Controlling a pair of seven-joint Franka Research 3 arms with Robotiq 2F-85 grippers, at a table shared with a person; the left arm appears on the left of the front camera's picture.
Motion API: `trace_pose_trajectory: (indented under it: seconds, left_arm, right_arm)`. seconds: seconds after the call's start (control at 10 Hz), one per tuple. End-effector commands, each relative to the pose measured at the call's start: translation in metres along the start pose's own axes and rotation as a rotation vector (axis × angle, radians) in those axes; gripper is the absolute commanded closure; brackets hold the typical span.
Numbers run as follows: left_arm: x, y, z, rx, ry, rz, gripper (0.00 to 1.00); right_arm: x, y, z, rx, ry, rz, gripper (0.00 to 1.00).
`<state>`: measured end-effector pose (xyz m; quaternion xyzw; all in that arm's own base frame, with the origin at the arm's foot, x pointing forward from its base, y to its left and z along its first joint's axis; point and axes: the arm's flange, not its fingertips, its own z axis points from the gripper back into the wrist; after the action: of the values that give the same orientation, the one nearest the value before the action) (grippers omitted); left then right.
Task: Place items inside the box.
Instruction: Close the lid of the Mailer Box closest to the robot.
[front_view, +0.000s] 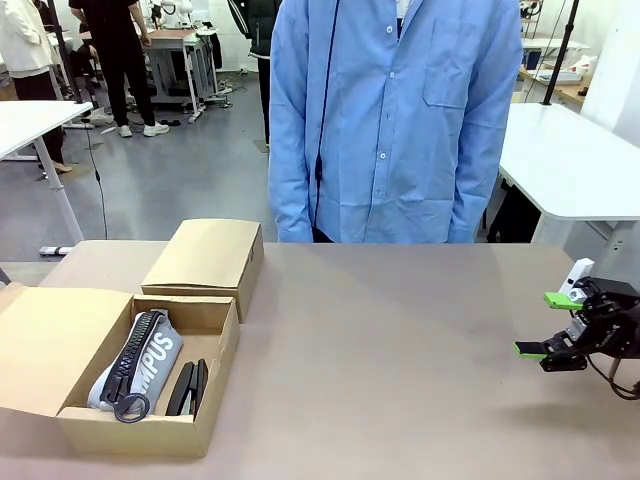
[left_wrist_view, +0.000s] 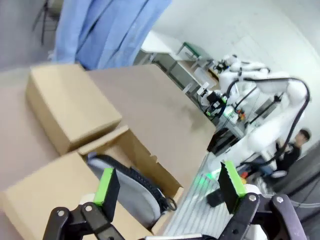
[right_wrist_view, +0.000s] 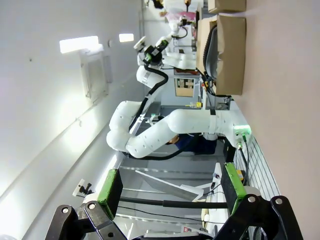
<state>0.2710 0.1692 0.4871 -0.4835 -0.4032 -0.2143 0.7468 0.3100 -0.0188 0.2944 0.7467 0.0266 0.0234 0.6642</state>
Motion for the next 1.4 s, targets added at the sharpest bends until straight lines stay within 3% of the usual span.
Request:
trace_pose_trajectory:
  seconds: [0.0, 0.1, 0.2, 0.3, 0.4, 0.5, 0.6, 0.8, 0.9, 1.0, 1.1, 1.2, 1.3]
  left_arm:
    - [0.006, -0.020, -0.002, -0.065, -0.059, -0.445, 0.00]
    - [0.010, -0.028, -0.011, -0.074, -0.004, -0.596, 0.00]
    - [0.030, -0.028, -0.026, 0.048, -0.024, -0.383, 0.00]
    - [0.015, -0.031, -0.004, -0.051, 0.024, -0.336, 0.00]
    - [0.015, -0.031, -0.004, -0.051, 0.024, -0.336, 0.00]
    - [0.026, -0.037, -0.014, -0.031, 0.030, -0.406, 0.00]
    - [0.022, -0.035, -0.031, -0.123, 0.166, -0.629, 0.00]
    - [0.014, -0.011, -0.025, -0.134, 0.309, -0.904, 0.00]
    - [0.009, 0.001, -0.009, -0.052, 0.389, -0.958, 0.00]
    - [0.008, 0.010, 0.006, 0.031, 0.400, -0.967, 0.00]
    - [0.012, 0.017, 0.011, 0.071, 0.353, -0.805, 0.00]
    - [0.012, -0.006, -0.015, -0.091, 0.423, -0.927, 0.00]
    - [0.012, -0.006, -0.015, -0.091, 0.423, -0.927, 0.00]
  right_arm:
    - [0.001, 0.007, -0.002, 0.007, -0.003, -0.013, 0.00]
    - [0.001, 0.007, -0.002, 0.007, -0.003, -0.013, 0.00]
    - [0.001, 0.007, -0.002, 0.007, -0.003, -0.013, 0.00]
    - [0.001, 0.007, -0.002, 0.007, -0.003, -0.013, 0.00]
    - [0.001, 0.007, -0.002, 0.007, -0.003, -0.013, 0.00]
    - [0.001, 0.007, -0.002, 0.007, -0.003, -0.013, 0.00]
    - [0.001, 0.007, -0.002, 0.007, -0.003, -0.013, 0.00]
    - [0.001, 0.007, -0.002, 0.007, -0.003, -0.013, 0.00]
    - [0.001, 0.007, -0.002, 0.007, -0.003, -0.013, 0.00]
    - [0.001, 0.007, -0.002, 0.007, -0.003, -0.013, 0.00]
    - [0.001, 0.007, -0.002, 0.007, -0.003, -0.013, 0.00]
    - [0.001, 0.007, -0.002, 0.007, -0.003, -0.013, 0.00]
    - [0.001, 0.007, -0.002, 0.007, -0.003, -0.013, 0.00]
